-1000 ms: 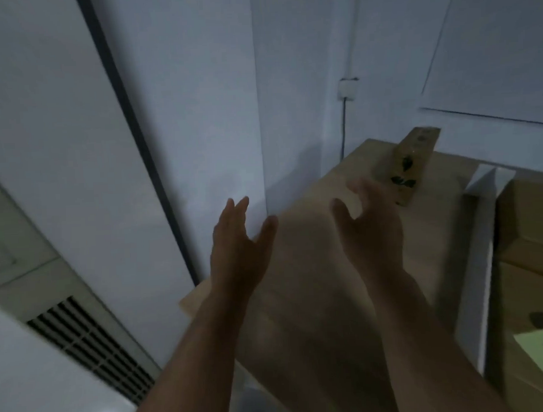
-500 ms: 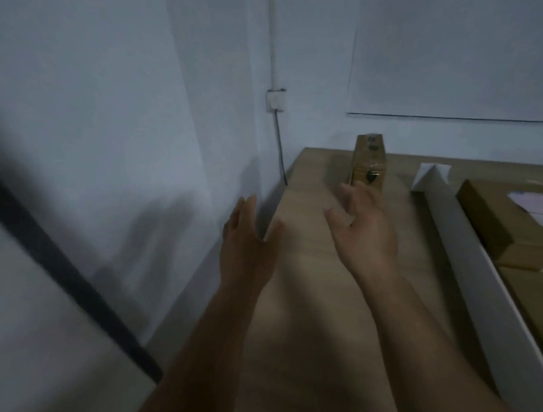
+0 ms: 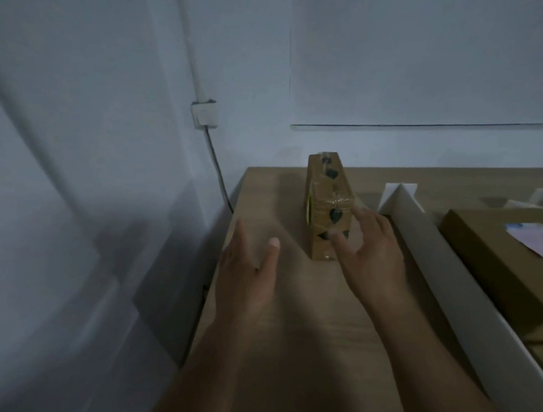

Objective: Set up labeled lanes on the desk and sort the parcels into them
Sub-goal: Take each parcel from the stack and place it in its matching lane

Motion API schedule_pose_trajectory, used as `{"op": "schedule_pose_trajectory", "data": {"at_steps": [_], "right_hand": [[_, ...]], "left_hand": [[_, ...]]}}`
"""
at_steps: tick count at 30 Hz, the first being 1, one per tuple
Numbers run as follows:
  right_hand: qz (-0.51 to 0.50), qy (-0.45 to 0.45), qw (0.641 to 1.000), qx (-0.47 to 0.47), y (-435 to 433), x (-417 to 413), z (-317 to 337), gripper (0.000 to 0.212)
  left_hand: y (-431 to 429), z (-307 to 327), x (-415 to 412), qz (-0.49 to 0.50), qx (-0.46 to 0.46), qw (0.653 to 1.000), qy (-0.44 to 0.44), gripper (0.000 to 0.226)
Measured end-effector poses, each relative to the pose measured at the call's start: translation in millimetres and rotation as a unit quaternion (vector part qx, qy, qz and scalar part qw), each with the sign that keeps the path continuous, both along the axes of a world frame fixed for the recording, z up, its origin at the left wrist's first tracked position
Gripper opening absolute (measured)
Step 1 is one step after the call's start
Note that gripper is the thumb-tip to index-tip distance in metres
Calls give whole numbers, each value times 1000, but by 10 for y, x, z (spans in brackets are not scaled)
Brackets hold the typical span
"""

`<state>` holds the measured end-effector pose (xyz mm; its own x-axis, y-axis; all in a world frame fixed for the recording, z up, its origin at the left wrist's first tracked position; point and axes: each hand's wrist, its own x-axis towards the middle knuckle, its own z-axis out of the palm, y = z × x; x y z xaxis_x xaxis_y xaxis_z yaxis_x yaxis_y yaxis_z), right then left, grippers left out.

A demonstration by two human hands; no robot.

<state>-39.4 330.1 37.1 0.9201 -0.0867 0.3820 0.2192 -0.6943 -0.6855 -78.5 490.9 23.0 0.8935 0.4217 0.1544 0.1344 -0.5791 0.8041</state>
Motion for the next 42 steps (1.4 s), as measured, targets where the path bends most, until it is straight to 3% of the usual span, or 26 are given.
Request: {"op": "schedule_pose_trajectory", "data": {"at_steps": [5, 12, 15, 19, 24, 29, 33, 37, 42], "right_hand": [[-16, 42, 998, 48, -28, 607, -306, 57], [1, 72, 989, 132, -25, 1331, -672, 75], [26, 65, 988, 137, 28, 1487, -770, 75], [49, 50, 988, 137, 43, 1519, -838, 68], [64, 76, 988, 117, 50, 1109, -771, 69], [83, 110, 980, 140, 91, 311, -678, 64], [75, 137, 971, 181, 120, -388, -645, 74], [72, 146, 956, 242, 85, -1067, -658, 35], [48, 175, 943, 278, -46, -1751, -706, 27]], "left_hand": [[-45, -256, 649, -61, -43, 997, 1, 64], [-200, -461, 1483, -125, -155, 980, 11, 65], [-290, -500, 1681, -167, -190, 967, 10, 76], [-402, -460, 1693, -223, -233, 946, 20, 72], [-364, -382, 1279, -225, -246, 943, 25, 61], [-285, -311, 530, -203, -233, 950, 39, 65], [-290, -229, -195, -193, -222, 955, 35, 71], [-322, -192, -882, -187, -214, 958, 27, 71], [-501, -226, -1530, -202, -102, 973, 42, 83]]}}
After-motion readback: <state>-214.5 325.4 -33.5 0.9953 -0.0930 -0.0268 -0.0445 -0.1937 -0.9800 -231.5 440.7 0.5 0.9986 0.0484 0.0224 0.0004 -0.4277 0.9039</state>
